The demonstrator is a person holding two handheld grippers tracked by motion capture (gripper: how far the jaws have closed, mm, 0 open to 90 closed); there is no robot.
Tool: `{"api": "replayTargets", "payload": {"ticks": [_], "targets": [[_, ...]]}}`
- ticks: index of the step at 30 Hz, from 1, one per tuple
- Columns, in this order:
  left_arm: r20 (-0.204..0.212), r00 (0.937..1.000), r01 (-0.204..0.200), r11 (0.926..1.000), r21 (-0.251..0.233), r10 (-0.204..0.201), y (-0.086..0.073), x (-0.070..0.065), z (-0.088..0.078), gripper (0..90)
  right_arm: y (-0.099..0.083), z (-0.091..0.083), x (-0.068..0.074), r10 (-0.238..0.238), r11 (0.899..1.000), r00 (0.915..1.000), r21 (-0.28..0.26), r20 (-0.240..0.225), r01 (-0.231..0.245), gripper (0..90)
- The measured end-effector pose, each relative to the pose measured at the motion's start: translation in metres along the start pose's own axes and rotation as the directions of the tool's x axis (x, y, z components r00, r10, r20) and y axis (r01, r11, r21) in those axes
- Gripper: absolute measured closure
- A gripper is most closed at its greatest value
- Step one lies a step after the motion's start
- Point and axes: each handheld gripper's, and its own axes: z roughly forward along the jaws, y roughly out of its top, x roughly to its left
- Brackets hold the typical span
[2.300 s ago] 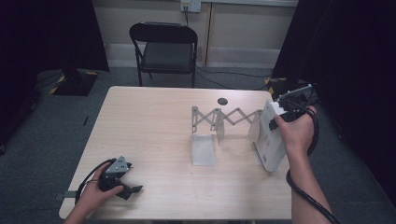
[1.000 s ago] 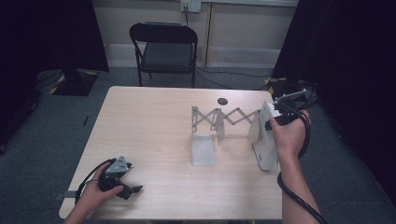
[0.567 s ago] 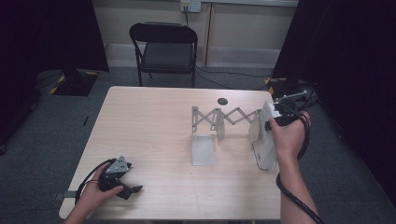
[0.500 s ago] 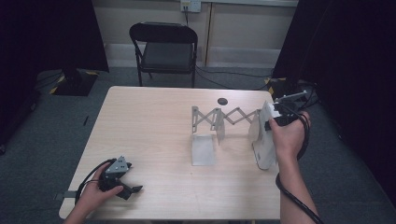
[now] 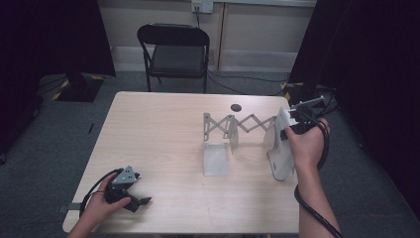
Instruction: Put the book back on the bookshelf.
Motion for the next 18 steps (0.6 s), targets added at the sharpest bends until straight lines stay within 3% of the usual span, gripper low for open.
{"api": "replayTargets", "payload": {"ticks": [13, 18], "targets": [[0.0, 1.0, 0.0, 1.0, 0.0, 0.0, 0.0, 0.0, 0.0, 0.0, -0.003, -0.0029, -0.0029, -0.027, 0.999, 0.9996, 0.025, -0.011, 0.027, 43.6], [0.0, 1.0, 0.0, 1.0, 0.0, 0.0, 0.0, 0.0, 0.0, 0.0, -0.0042, -0.0065, -0.0051, -0.015, 1.0, 0.9997, 0.021, -0.018, 0.015, 43.1]]}}
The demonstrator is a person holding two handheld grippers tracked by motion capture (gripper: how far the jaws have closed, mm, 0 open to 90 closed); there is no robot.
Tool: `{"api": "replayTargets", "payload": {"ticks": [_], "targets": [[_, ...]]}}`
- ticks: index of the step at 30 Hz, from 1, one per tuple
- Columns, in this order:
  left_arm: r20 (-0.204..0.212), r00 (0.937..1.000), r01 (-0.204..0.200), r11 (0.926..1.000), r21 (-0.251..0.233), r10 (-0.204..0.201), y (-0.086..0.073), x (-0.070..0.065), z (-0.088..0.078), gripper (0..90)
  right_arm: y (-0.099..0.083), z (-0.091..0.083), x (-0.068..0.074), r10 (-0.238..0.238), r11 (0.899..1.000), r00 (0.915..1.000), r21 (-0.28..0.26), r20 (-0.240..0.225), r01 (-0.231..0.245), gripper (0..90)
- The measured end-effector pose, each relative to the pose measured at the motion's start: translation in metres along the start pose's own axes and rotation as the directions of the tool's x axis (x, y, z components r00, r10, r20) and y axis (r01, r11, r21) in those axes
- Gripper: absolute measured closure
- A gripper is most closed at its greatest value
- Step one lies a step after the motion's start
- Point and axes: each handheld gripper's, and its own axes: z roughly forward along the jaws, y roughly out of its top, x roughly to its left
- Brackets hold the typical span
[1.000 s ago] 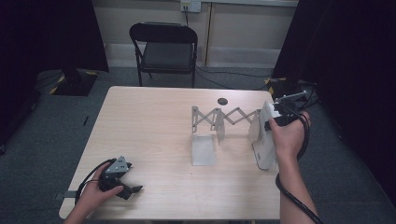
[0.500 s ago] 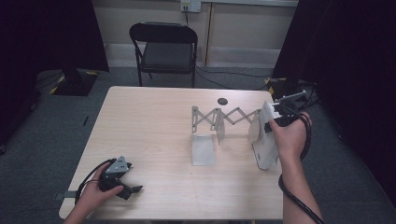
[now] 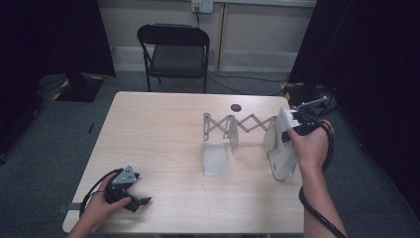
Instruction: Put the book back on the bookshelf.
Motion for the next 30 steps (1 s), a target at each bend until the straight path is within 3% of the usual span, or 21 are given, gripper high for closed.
{"api": "replayTargets", "payload": {"ticks": [30], "targets": [[0.0, 1.0, 0.0, 1.0, 0.0, 0.0, 0.0, 0.0, 0.0, 0.0, -0.013, -0.008, -0.004, 0.002, 1.0, 0.9991, 0.0, -0.043, -0.002, 43.1]]}}
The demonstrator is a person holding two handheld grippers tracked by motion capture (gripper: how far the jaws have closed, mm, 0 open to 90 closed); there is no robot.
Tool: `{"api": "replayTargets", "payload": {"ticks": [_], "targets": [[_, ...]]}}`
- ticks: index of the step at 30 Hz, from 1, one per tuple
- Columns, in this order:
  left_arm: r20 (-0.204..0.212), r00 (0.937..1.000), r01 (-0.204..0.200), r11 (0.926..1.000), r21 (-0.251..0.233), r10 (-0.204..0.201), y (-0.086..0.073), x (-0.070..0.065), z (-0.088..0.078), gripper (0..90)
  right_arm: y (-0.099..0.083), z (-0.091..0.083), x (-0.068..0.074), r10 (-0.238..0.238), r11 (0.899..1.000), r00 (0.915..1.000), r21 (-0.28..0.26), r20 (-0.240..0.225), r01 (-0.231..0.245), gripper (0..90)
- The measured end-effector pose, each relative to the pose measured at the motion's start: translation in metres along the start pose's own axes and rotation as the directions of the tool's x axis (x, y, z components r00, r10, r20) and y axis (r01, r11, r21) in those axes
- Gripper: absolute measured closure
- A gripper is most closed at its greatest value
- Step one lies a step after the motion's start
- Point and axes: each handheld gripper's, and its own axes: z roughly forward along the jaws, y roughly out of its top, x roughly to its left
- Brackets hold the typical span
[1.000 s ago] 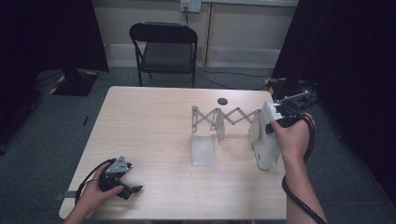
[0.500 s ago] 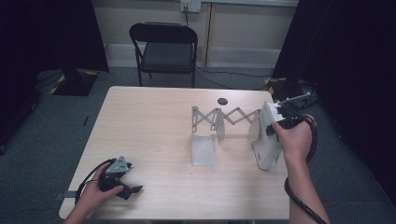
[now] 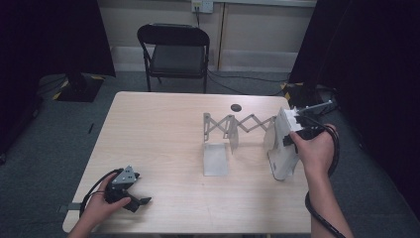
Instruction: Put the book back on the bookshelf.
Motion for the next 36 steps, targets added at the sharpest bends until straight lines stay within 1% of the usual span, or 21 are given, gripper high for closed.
{"api": "replayTargets", "payload": {"ticks": [5, 9, 13, 17, 21, 29, 36], "targets": [[0.0, 1.0, 0.0, 1.0, 0.0, 0.0, 0.0, 0.0, 0.0, 0.0, -0.002, -0.001, -0.001, 0.003, 1.0, 1.0, 0.001, -0.008, -0.003, 40.3], [0.0, 1.0, 0.0, 1.0, 0.0, 0.0, 0.0, 0.0, 0.0, 0.0, -0.004, -0.002, -0.002, -0.011, 1.0, 0.9999, -0.002, -0.002, 0.011, 36.9], [0.0, 1.0, 0.0, 1.0, 0.0, 0.0, 0.0, 0.0, 0.0, 0.0, -0.006, -0.003, -0.003, -0.016, 1.0, 0.9994, -0.004, -0.03, 0.016, 34.7], [0.0, 1.0, 0.0, 1.0, 0.0, 0.0, 0.0, 0.0, 0.0, 0.0, -0.007, -0.004, -0.003, -0.038, 0.999, 0.9989, -0.003, -0.029, 0.038, 32.2], [0.0, 1.0, 0.0, 1.0, 0.0, 0.0, 0.0, 0.0, 0.0, 0.0, -0.009, -0.003, -0.002, -0.053, 0.999, 0.9982, -0.004, -0.027, 0.053, 30.9], [0.0, 1.0, 0.0, 1.0, 0.0, 0.0, 0.0, 0.0, 0.0, 0.0, -0.01, -0.006, -0.003, -0.065, 0.998, 0.9975, -0.004, -0.029, 0.064, 30.2], [0.0, 1.0, 0.0, 1.0, 0.001, 0.0, 0.0, 0.0, 0.0, 0.0, -0.014, -0.01, -0.002, -0.09, 0.996, 0.9953, -0.01, -0.036, 0.09, 28.5]]}}
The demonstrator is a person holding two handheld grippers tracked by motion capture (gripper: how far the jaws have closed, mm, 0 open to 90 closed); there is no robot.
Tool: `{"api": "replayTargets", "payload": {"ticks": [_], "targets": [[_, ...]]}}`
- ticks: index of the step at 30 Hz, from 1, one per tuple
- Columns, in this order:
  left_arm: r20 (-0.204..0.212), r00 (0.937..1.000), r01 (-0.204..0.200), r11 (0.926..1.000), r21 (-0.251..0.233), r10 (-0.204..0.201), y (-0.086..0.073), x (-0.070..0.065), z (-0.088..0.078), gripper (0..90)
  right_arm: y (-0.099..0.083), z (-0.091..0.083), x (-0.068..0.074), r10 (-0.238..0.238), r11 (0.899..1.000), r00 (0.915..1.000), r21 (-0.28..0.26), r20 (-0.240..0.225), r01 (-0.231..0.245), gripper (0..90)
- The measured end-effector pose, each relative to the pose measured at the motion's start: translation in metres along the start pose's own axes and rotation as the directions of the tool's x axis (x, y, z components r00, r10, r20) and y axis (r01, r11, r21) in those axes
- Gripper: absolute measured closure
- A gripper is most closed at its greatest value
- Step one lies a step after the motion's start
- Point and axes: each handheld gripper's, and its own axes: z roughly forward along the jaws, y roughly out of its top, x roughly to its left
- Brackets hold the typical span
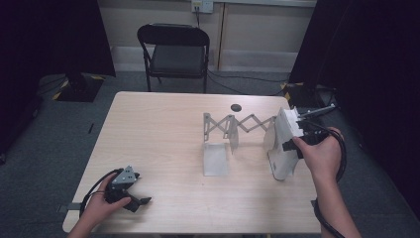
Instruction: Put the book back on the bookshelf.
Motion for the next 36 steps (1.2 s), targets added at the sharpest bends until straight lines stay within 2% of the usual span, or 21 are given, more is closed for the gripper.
{"api": "replayTargets", "payload": {"ticks": [6, 11, 22, 27, 36], "targets": [[0.0, 1.0, 0.0, 1.0, 0.0, 0.0, 0.0, 0.0, 0.0, 0.0, -0.001, -0.003, 0.0, -0.008, 1.0, 1.0, -0.012, -0.003, 0.008, 26.8], [-0.001, 1.0, 0.001, 1.0, -0.002, -0.001, 0.0, 0.0, 0.0, 0.0, -0.003, -0.003, -0.001, -0.015, 1.0, 0.9999, 0.002, -0.007, 0.015, 26.0], [-0.001, 1.0, 0.0, 1.0, -0.001, 0.0, 0.0, 0.0, 0.001, 0.0, -0.01, -0.004, -0.003, -0.015, 1.0, 0.9993, -0.008, -0.035, 0.015, 22.1], [-0.001, 1.0, 0.0, 1.0, -0.001, 0.0, 0.0, 0.0, 0.001, 0.0, -0.014, -0.005, -0.005, -0.02, 1.0, 0.9978, 0.001, -0.063, 0.02, 20.0], [-0.001, 1.0, -0.002, 1.0, -0.001, 0.002, 0.001, 0.0, 0.001, 0.0, -0.016, -0.007, -0.003, -0.027, 1.0, 0.997, -0.006, -0.072, 0.027, 20.1]]}}
